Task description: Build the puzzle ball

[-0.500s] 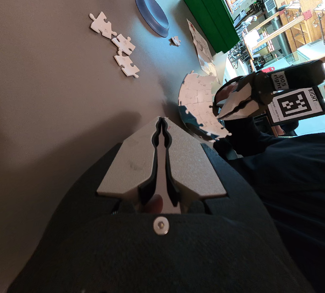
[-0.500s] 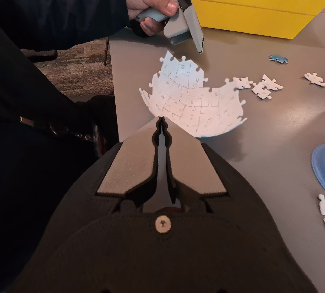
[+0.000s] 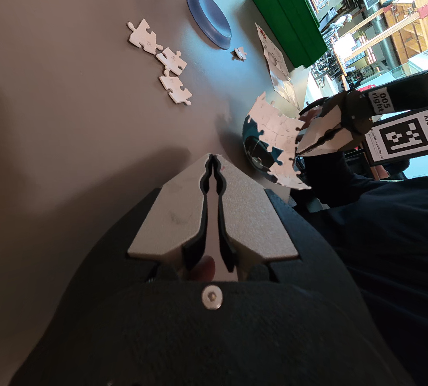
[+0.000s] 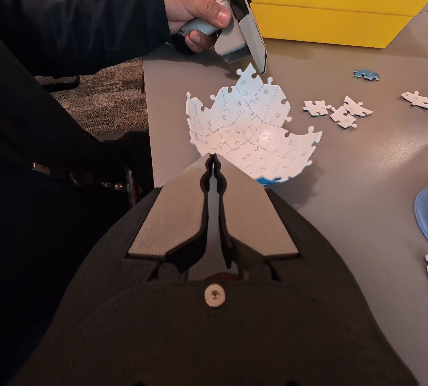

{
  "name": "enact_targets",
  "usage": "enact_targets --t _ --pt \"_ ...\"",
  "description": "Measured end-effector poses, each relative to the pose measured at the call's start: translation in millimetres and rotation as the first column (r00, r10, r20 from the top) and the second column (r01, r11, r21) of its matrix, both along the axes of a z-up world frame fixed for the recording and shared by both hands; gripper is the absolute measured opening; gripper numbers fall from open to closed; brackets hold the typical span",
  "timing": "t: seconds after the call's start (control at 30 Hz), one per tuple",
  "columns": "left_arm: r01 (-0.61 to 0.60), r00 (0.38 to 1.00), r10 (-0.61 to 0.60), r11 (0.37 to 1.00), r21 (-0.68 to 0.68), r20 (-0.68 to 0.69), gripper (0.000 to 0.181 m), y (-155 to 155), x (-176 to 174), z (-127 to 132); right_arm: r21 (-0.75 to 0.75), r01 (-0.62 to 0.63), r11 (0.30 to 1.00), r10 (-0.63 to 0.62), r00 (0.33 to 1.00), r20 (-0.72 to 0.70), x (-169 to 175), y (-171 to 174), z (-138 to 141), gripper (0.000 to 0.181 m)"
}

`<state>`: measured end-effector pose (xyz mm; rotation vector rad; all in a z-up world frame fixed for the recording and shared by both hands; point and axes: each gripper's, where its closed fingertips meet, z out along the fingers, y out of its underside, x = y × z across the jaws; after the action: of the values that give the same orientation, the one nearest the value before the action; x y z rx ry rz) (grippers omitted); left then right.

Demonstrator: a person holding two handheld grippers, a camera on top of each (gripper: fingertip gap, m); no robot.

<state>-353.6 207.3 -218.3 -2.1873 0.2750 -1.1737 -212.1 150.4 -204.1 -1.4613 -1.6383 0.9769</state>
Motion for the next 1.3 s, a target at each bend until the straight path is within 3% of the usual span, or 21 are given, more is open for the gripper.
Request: enact_targets --t 0.13,0.2,0.43,0.57,0.67,0.77,0.93,1.03,1.3 --pt "0.001 1.0 -0.001 1.0 0.003 -0.013 0.0 1.8 0.1 -1.5 -0.005 0.002 1.0 -0.002 1.0 -0.002 -0.1 0.5 0.3 0.0" --pt "0.002 1.0 -0.002 1.0 0.004 -0.017 0.0 2.0 0.2 -2.0 -0.009 0.001 1.0 -0.001 1.0 -0.003 -0.1 -0.4 0.5 0.016" --pt "0.014 1.0 -0.014 1.0 0.001 -0.027 0.0 2.8 2.0 -3.3 -0.026 -0.028 0.999 0.027 0.999 -0.045 1.7 -7.3 10.4 0.017" --pt "0.02 0.999 -0.02 1.0 0.007 -0.028 0.0 6.3 1.9 0.8 -0.04 -0.18 0.983 0.164 0.951 -0.261 16.7 -30.5 65.5 0.011" --pt "0.029 0.999 -0.028 0.999 0.025 -0.045 0.0 14.4 1.6 8.8 -0.041 -0.122 0.992 0.098 0.924 -0.37 29.5 -4.4 106.2 0.012" --pt "0.046 0.996 -0.043 0.998 0.049 -0.072 0.0 28.2 4.0 21.1 -0.056 -0.002 0.998 -0.017 0.942 -0.336 28.9 42.5 120.1 0.021" --pt "0.068 0.99 -0.056 0.994 0.088 -0.132 0.0 64.4 10.3 35.3 -0.053 0.123 0.991 -0.13 0.98 -0.148 2.4 114.8 99.1 0.05" --pt "0.084 0.988 -0.072 0.993 0.085 -0.137 0.0 83.6 15.7 35.8 -0.075 0.154 0.985 -0.159 0.985 -0.072 -19.3 144.6 77.2 0.051" --pt "0.046 0.933 -0.021 0.997 0.061 -0.36 0.0 101.1 -13.0 -10.1 0.057 0.17 0.984 -0.174 0.982 0.076 -43.0 172.2 8.5 0.053"
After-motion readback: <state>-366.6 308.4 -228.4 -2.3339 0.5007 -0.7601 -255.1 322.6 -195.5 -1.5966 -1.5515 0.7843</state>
